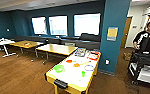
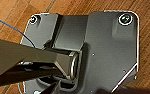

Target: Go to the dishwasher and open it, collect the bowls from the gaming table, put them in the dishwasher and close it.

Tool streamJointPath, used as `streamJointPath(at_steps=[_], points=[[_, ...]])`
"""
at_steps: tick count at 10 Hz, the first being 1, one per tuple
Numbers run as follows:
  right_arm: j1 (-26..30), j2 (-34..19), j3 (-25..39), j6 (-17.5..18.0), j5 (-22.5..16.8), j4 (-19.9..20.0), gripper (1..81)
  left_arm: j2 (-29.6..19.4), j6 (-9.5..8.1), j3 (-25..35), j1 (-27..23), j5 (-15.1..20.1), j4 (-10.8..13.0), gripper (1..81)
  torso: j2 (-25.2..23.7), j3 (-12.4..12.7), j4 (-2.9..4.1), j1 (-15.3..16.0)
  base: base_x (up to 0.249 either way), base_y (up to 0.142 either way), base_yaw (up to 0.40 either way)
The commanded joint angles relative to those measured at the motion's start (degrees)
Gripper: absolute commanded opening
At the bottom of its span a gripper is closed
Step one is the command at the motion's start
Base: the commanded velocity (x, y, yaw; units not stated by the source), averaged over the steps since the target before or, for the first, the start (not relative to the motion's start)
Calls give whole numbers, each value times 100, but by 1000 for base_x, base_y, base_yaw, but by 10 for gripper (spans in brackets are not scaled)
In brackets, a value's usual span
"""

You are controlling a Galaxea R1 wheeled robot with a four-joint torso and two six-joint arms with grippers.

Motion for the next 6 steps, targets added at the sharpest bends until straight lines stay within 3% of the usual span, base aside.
streamJointPath(at_steps=[1, 6], points=[[225, -21, 20, -35, -280, -44, 811, -28, 10, -6, -275, 279, -33, 811, 0, 0, 0, 0, 73, 105, 0], [233, -30, 11, -35, -280, -44, 811, -20, 10, -6, -275, 279, -33, 811, 0, 0, 0, 0, 73, 104, 0]])
